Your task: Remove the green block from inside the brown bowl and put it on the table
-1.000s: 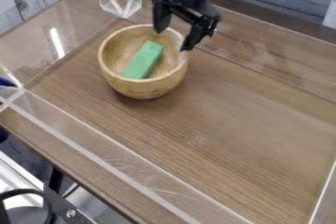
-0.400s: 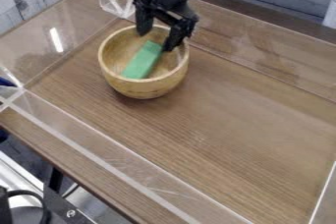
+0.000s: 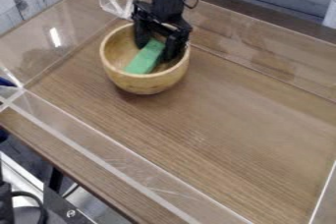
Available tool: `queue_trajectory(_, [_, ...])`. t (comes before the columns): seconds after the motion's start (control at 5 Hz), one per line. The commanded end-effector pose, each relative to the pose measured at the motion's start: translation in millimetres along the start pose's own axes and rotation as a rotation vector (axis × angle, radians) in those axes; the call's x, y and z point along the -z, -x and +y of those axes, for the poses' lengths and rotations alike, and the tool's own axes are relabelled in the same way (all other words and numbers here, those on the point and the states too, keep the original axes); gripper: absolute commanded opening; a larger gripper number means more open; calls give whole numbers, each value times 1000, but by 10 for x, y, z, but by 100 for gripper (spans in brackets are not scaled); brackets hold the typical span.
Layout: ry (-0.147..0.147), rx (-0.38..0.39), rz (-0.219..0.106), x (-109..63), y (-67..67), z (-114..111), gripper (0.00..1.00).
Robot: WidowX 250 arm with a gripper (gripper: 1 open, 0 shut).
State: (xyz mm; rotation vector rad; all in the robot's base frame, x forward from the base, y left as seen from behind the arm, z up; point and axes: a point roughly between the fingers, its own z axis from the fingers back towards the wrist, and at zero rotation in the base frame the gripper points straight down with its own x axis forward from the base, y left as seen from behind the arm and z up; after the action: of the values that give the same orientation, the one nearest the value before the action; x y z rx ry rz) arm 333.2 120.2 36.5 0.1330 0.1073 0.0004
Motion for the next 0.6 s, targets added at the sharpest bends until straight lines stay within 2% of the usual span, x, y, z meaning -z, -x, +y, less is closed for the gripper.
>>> queue_trajectory(0.0, [-14,-13,-45,-78,-105,143,100])
queue_trajectory(0.2, [-9,-9,-39,-14,-138,183,0])
queue_trajectory(0.4, [9,-12,-49,-17,-148,139,0])
